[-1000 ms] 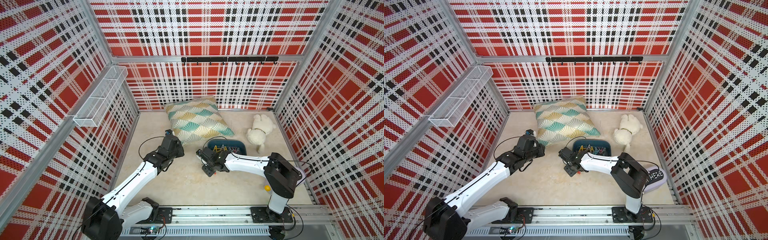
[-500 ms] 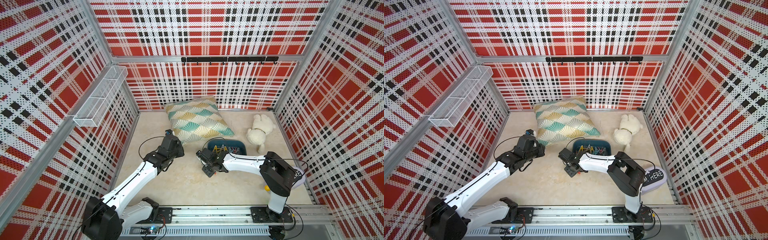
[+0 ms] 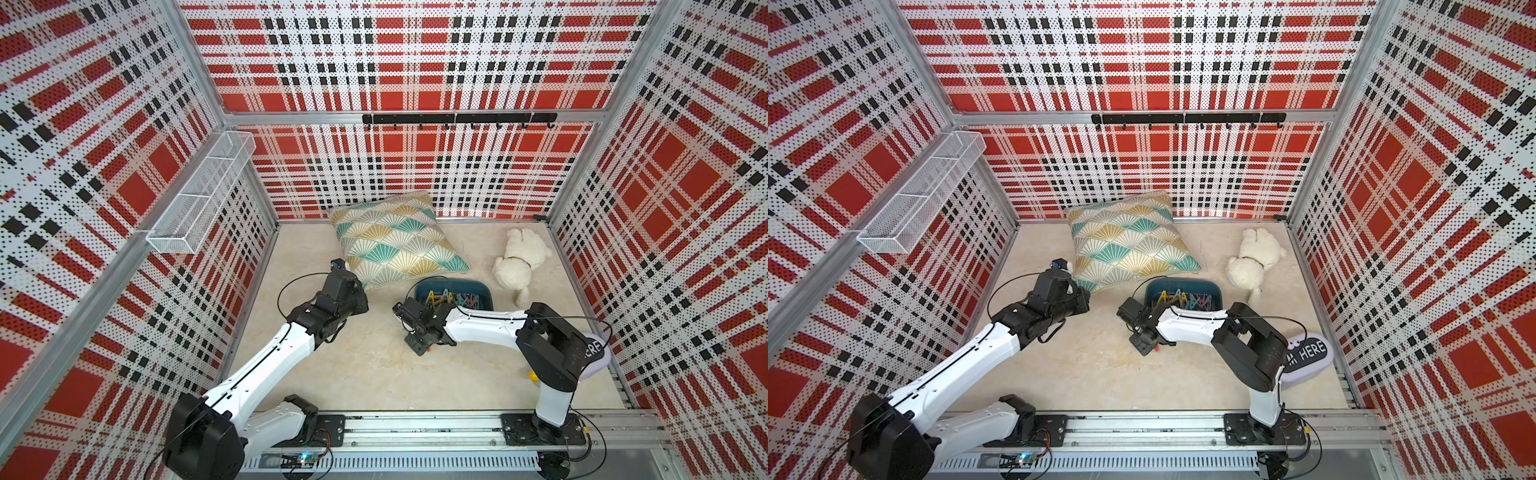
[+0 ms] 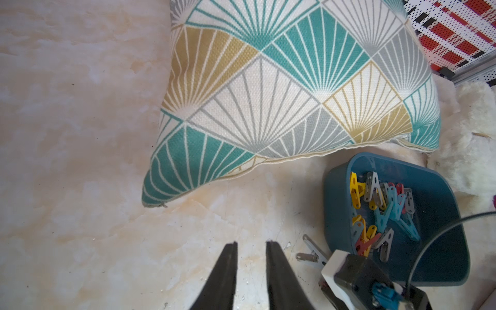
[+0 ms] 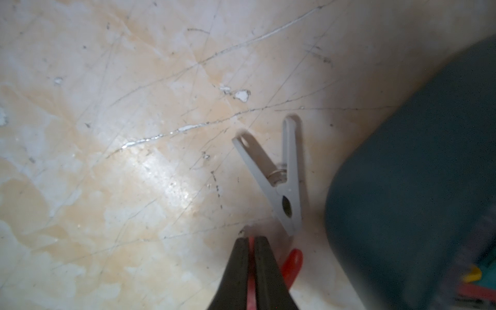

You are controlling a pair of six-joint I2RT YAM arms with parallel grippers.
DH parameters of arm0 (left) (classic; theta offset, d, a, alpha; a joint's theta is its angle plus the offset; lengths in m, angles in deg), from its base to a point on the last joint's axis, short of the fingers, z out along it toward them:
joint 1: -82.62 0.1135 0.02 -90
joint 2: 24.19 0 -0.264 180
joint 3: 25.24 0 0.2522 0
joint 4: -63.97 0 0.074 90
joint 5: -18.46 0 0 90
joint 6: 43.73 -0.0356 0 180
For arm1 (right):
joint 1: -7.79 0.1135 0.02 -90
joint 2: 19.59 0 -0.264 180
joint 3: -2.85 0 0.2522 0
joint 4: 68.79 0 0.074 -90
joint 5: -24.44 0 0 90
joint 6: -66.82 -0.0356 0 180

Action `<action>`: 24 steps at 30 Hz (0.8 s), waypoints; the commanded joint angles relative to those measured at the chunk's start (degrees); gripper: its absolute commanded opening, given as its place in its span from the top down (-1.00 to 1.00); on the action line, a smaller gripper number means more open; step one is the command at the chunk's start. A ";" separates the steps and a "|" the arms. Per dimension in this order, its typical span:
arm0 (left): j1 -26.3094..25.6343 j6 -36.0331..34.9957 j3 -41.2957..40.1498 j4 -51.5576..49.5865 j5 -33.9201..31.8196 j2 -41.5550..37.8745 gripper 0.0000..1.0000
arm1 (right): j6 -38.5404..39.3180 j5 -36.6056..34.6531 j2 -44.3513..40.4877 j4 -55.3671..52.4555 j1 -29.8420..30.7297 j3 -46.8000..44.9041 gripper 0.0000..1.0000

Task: Put the clothespins into the storage box
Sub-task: Pick up the clothespin from the center of the board, then place the clothespin in the storage box.

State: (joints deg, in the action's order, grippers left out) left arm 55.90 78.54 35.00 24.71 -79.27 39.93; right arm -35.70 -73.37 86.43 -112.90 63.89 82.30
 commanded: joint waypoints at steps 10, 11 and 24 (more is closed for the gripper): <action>-0.44 -1.60 6.09 -0.35 -0.46 2.39 0.49 | -0.75 8.37 -14.15 0.74 -0.09 -0.50 0.80; -0.55 -1.73 6.57 -0.39 -0.58 2.62 0.49 | -0.97 8.52 -15.27 0.52 -0.41 -0.15 0.80; -8.25 -0.76 9.07 -2.19 -6.98 4.26 0.49 | -4.05 1.71 -22.83 -0.95 -23.49 -3.60 0.79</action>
State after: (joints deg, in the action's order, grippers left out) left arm 49.21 77.58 42.49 23.73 -83.53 43.54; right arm -38.51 -69.30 64.90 -113.03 43.21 80.42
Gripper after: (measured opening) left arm 0.254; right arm 0.108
